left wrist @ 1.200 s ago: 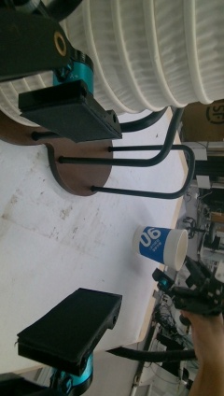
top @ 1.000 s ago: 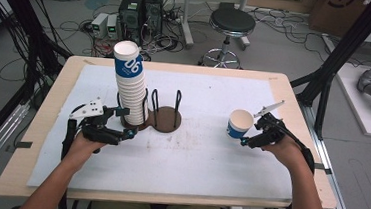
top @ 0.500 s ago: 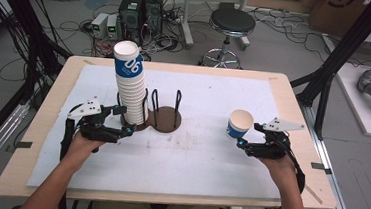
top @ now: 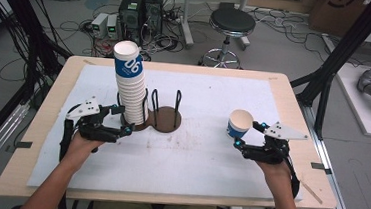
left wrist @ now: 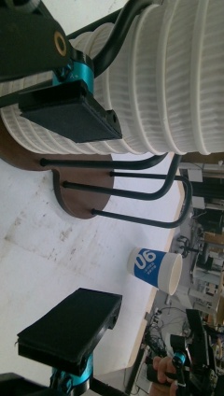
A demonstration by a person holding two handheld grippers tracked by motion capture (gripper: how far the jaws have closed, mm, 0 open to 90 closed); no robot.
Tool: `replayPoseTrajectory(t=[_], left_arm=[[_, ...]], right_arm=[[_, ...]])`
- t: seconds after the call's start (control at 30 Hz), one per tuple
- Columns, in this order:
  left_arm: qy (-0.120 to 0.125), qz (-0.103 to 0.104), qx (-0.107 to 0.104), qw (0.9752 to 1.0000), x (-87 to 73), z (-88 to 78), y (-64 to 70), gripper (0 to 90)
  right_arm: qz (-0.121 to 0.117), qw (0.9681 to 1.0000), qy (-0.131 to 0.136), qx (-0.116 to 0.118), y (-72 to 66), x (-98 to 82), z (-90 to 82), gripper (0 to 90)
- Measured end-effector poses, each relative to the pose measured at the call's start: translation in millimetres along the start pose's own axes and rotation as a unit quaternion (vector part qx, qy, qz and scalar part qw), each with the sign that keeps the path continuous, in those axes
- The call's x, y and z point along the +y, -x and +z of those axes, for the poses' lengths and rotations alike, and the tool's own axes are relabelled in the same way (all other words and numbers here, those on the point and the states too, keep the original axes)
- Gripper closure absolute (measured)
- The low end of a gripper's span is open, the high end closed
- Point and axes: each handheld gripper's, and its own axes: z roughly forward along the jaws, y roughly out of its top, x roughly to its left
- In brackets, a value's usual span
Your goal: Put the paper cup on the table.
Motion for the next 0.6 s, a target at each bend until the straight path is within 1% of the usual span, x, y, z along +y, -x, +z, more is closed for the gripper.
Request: replayPoseTrajectory(t=[0.1,0.3,0.37,0.43,0.6], left_arm=[[0.001,0.003,-0.001,1.0000,0.2,-1.5,1.0,17.8],[0.005,0.004,0.001,1.0000,-0.6,-6.9,2.9,17.8],[0.008,0.002,0.003,1.0000,-0.4,-7.9,3.0,17.8],[0.009,0.003,0.003,0.9999,-0.1,-8.6,3.0,17.9],[0.010,0.003,0.003,0.9999,0.0,-7.8,3.1,17.9]], right_arm=[[0.000,1.0000,-0.003,-0.001,-1.1,-2.4,-0.4,16.5],[0.004,1.0000,0.003,-0.006,-3.1,-1.0,-0.4,16.5],[0.004,1.0000,0.006,-0.006,-4.2,0.0,-0.2,16.5],[-0.003,0.9999,0.008,-0.010,-5.0,0.2,-0.2,16.5],[-0.001,0.9999,0.006,-0.011,-4.8,-1.1,-1.4,16.5]])
